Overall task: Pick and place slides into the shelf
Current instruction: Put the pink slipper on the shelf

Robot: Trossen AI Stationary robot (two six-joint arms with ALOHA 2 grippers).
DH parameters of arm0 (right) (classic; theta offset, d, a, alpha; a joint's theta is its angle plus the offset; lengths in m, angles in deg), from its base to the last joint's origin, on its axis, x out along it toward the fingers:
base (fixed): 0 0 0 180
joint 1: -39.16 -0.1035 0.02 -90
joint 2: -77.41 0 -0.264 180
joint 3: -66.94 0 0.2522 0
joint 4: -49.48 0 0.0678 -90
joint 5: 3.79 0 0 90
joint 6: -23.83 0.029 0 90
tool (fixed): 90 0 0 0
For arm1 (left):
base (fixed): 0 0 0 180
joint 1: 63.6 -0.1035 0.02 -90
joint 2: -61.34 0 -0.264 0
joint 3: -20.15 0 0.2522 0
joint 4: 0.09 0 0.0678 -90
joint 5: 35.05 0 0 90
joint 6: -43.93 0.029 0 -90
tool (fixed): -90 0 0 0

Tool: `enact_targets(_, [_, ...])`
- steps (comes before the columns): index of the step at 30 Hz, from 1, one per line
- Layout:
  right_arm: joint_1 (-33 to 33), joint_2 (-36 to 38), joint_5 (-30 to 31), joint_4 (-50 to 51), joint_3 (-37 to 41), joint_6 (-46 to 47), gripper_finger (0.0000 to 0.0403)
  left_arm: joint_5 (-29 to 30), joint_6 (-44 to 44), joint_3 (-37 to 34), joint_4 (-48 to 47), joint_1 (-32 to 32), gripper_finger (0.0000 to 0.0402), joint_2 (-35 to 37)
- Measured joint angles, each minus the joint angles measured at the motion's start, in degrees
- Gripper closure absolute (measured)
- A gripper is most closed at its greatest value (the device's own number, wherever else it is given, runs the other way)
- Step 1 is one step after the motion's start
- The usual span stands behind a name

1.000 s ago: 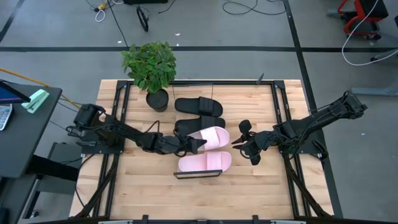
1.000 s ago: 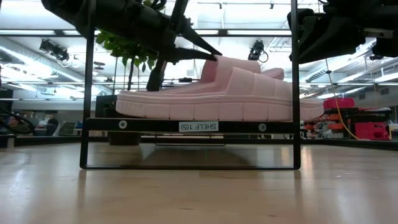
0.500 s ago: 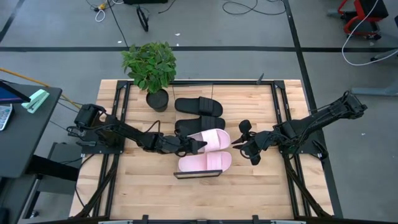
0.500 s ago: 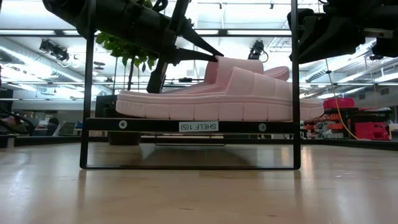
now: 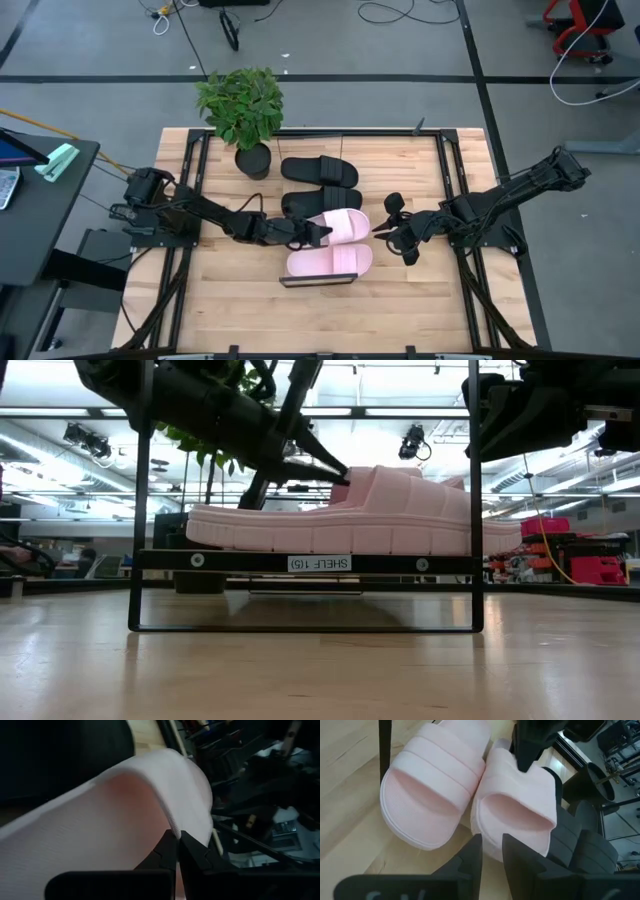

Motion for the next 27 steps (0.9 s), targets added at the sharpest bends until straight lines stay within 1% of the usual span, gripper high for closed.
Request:
enact_targets(9, [0.00,0.02,0.00,0.17,0.00,0.07,0.0323,-2.96,0.67,0.03,0.52,-1.76,0.0394,-1.54])
enact_targets(13, [0.00,0.02,0.00,0.20,0.00,0.11,0.0323,-3.04,1.83,0.05,0.55,-2.11,0.0390,-1.83])
enact_targets(19, [0.00,0.02,0.00,0.21,0.00,0.09,0.0323,-3.02,4.00,0.05,0.14,-2.35,0.0394,-1.76])
enact_targets(23, [0.00,0.02,0.00,0.24,0.00,0.13,0.0323,-3.01,4.15,0.03,-0.06,-2.40,0.0386,-1.78])
enact_targets(27, [0.00,0.02,0.00,0.23,0.00,0.13,0.0323,-2.96,4.98,0.01,-0.30,-2.40,0.0393,-1.81])
